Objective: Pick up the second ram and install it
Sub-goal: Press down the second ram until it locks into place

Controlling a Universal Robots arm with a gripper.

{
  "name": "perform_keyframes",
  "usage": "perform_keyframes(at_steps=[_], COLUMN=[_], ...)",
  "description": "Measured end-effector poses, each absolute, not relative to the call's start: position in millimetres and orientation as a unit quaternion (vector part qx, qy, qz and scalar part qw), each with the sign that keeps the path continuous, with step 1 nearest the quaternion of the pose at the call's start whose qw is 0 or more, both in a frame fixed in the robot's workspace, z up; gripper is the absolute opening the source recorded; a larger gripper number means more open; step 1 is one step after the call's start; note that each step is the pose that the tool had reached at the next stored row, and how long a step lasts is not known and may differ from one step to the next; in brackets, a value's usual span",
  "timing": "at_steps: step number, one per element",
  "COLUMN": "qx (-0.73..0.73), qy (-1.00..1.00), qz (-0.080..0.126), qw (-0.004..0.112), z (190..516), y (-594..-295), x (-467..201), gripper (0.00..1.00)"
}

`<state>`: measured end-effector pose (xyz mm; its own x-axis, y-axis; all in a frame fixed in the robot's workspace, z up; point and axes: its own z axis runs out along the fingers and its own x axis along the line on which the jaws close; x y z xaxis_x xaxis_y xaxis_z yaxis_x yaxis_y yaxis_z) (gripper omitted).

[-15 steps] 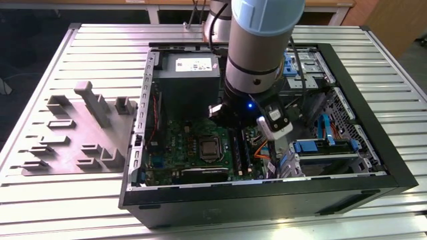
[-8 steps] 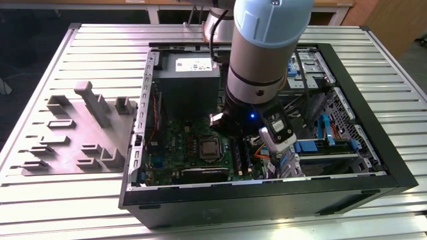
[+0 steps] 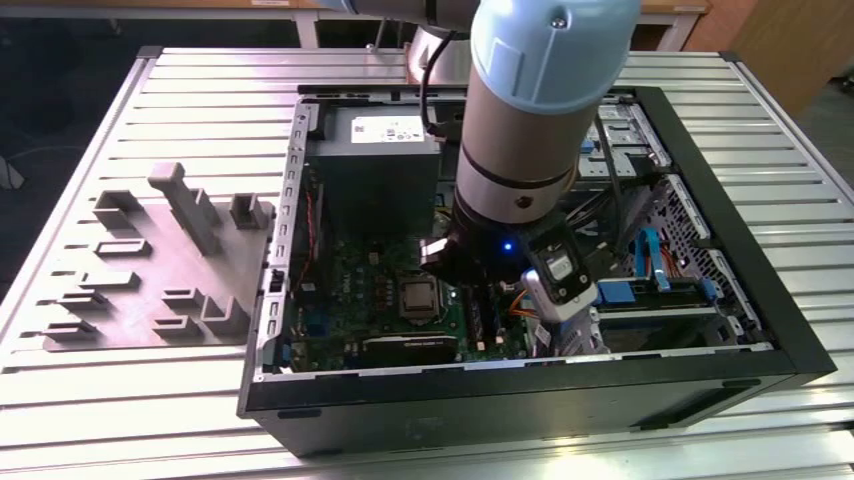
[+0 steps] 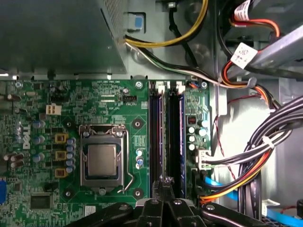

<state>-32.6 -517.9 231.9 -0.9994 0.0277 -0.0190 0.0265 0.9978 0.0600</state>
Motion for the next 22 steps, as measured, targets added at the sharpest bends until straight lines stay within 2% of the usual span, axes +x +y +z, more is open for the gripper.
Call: perform_keyframes(at_steps=[22], qx=[0.014], qy=[0.999], qz=[0.03], qw=[0.009], z=[221], y=[-523], x=[-33], gripper=[0.1])
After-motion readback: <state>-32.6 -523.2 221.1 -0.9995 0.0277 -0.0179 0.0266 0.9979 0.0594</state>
